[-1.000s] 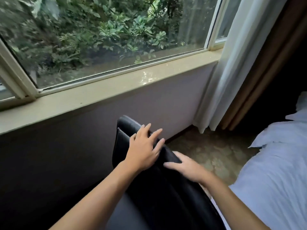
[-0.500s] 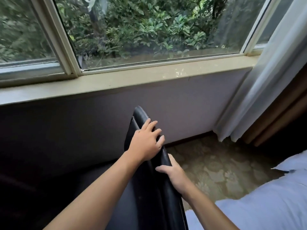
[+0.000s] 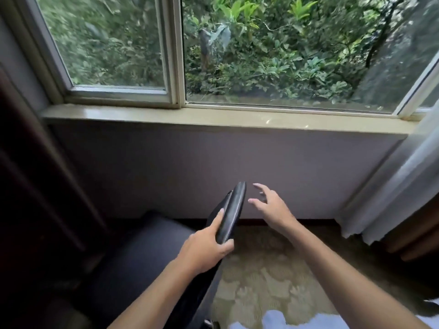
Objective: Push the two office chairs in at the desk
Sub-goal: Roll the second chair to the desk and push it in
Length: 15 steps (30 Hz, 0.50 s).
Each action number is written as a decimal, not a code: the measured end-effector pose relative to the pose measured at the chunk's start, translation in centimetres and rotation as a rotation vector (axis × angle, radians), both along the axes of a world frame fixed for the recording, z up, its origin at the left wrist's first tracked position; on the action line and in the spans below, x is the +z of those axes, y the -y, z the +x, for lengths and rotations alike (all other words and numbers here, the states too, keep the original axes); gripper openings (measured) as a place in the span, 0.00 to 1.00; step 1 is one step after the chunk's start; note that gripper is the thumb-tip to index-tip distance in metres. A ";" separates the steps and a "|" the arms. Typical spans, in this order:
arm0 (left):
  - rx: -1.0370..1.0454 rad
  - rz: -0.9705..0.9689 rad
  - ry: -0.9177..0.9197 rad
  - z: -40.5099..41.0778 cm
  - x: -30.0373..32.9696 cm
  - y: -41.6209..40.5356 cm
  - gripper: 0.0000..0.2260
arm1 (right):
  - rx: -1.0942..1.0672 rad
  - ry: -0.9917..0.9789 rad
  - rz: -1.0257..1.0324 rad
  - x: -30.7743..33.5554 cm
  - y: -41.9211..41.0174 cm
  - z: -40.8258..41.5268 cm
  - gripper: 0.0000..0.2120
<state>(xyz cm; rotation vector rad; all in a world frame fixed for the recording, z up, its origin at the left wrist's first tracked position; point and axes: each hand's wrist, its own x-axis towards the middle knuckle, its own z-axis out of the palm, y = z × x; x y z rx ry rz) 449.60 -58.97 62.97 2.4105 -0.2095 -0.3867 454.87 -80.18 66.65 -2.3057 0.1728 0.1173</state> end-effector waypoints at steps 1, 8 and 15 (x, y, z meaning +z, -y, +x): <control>0.015 0.053 -0.004 -1.1 0.1 -0.9 0.37 | 0.073 0.042 -0.068 0.0 -0.9 0.3 0.26; 0.216 0.193 0.007 -8.2 0.1 -6.0 0.33 | 0.543 0.211 -0.584 -2.3 -6.9 -1.4 0.16; 0.256 0.268 0.027 -10.5 1.0 -10.1 0.35 | 0.672 0.490 -0.447 -3.7 -8.8 -4.9 0.16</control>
